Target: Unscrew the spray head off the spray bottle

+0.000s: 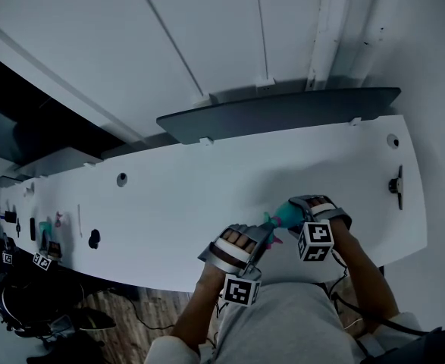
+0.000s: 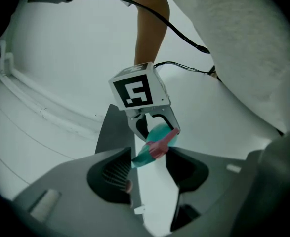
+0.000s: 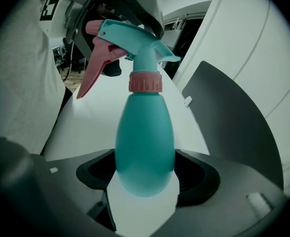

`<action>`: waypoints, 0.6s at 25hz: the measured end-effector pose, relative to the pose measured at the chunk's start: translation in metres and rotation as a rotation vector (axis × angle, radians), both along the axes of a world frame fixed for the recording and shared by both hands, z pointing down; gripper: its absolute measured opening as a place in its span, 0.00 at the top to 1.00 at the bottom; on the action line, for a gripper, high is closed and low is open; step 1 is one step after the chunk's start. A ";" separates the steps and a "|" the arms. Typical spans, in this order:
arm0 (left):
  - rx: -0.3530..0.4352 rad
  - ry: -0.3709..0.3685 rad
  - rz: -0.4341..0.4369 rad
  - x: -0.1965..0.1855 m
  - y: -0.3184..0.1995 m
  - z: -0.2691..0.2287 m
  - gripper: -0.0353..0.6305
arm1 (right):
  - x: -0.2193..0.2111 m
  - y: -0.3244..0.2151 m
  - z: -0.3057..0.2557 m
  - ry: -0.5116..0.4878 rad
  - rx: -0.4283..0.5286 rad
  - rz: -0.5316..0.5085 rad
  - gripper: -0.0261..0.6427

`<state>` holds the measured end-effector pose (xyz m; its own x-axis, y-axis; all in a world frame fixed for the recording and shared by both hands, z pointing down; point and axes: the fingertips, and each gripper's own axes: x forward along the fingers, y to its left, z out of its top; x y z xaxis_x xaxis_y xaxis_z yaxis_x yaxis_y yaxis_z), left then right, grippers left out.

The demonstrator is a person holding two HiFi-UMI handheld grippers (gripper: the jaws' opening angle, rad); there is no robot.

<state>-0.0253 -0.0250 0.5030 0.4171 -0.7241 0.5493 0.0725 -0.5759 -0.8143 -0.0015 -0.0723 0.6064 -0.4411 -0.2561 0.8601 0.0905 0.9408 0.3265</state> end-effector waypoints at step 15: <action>-0.037 0.193 -0.244 -0.013 -0.019 -0.011 0.75 | 0.000 -0.023 -0.021 0.060 0.213 0.014 0.40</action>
